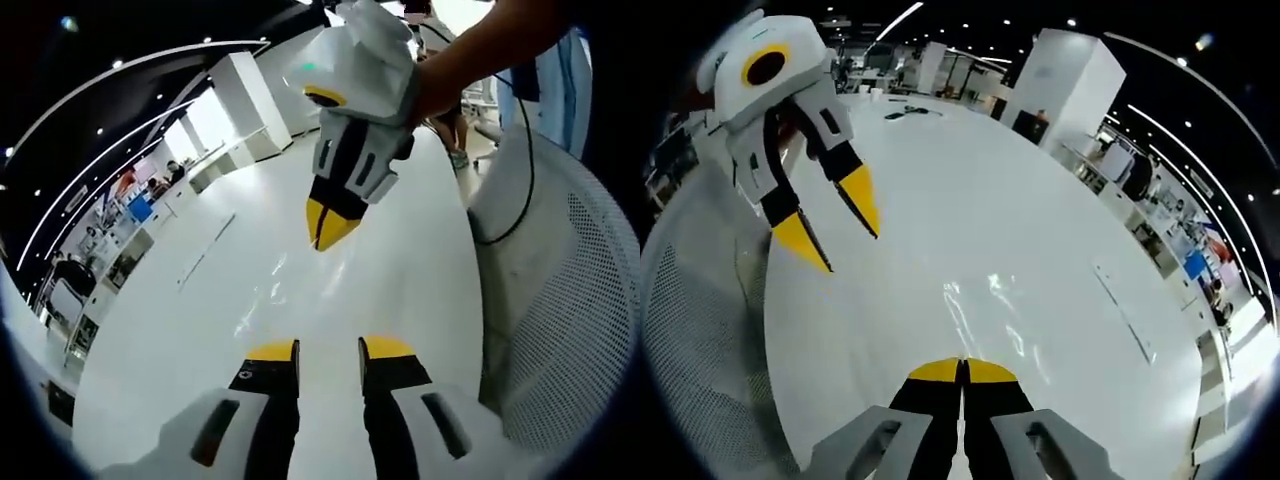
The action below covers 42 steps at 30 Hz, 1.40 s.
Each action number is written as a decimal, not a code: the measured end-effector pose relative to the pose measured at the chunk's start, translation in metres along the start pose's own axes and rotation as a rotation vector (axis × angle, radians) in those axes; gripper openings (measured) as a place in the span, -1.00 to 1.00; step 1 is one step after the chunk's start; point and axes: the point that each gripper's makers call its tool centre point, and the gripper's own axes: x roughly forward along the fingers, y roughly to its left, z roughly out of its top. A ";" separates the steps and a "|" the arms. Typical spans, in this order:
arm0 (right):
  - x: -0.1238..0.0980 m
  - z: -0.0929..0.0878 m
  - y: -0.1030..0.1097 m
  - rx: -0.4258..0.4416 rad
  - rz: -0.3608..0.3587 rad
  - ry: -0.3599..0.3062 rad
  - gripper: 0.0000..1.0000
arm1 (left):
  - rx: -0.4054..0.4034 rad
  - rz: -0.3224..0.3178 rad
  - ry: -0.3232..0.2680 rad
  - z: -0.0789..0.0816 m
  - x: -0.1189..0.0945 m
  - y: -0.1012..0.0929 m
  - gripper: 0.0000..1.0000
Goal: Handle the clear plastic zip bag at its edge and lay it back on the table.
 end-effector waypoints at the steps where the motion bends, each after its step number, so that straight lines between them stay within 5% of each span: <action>1: 0.000 0.000 0.000 0.000 -0.002 0.002 -1.00 | -0.004 0.002 0.001 -0.001 -0.001 0.000 -0.58; 11: 0.005 -0.005 -0.006 -0.032 -0.018 0.016 -1.00 | -0.043 0.009 0.015 -0.014 -0.004 -0.002 -0.59; 22: 0.009 -0.005 -0.008 -0.159 -0.021 0.019 -1.00 | -0.075 0.023 0.010 -0.015 -0.007 0.001 -0.56; 42: 0.029 -0.021 -0.005 -0.167 0.013 0.063 -1.00 | -0.107 0.037 0.014 -0.020 -0.010 0.002 -0.56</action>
